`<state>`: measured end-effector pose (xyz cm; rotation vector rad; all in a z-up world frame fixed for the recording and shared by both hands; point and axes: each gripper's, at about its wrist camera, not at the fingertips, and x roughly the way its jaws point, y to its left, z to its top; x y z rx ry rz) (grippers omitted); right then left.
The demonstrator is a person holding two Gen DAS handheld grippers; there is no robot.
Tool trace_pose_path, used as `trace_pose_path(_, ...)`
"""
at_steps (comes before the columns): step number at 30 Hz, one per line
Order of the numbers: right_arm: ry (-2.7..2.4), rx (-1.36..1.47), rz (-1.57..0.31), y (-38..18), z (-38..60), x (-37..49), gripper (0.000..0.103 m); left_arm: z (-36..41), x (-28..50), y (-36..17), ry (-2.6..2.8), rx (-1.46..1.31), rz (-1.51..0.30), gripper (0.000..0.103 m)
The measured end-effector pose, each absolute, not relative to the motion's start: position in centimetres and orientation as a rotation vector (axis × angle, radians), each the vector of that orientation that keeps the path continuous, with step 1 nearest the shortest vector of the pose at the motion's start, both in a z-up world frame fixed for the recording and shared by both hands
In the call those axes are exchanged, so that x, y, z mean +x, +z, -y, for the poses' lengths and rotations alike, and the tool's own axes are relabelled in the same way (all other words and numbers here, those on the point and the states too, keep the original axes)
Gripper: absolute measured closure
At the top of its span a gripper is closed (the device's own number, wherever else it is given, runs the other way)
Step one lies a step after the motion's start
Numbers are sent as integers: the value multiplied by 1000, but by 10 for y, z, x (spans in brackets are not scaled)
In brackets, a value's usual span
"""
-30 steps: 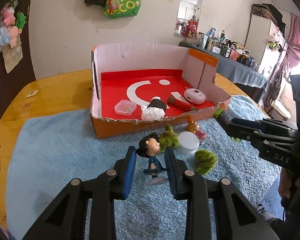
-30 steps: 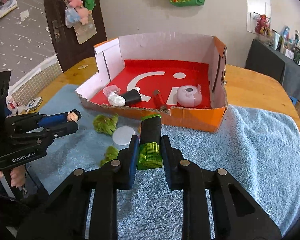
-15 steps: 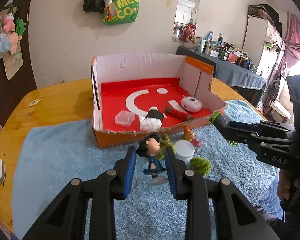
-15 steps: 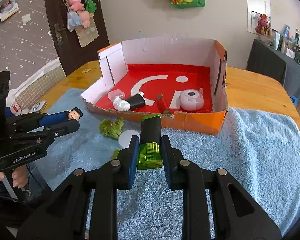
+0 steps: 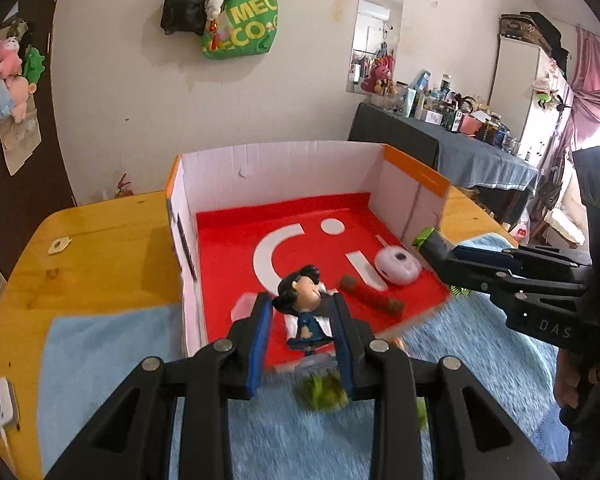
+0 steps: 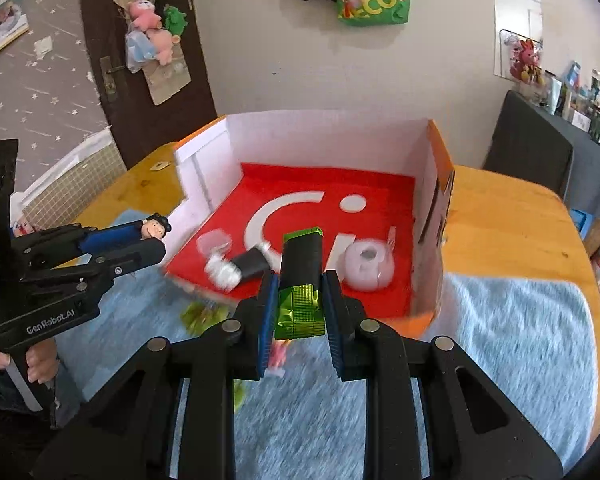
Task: Organize objects
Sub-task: 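Carry the boy figure with the left tool while the right tool carries the marker into the box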
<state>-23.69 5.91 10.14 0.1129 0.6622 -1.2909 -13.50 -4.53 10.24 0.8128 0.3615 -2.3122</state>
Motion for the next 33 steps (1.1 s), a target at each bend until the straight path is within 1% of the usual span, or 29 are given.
trace_pose_path(4, -1292, 145, -685, 111, -28, -237, 82, 66, -151, 102, -2300, 847, -359, 72)
trace_pose_path(15, -1292, 293, -806, 109, 50, -240, 82, 115, -190, 78, -2275, 1015, -459, 72)
trace_pose_path(22, -1287, 374, -868, 99, 77, -241, 82, 132, -202, 59, -2240, 1076, -524, 72)
trace_pose_path(33, -1317, 395, -946, 89, 88, -235, 82, 148, -205, 45, -2213, 1108, -621, 72)
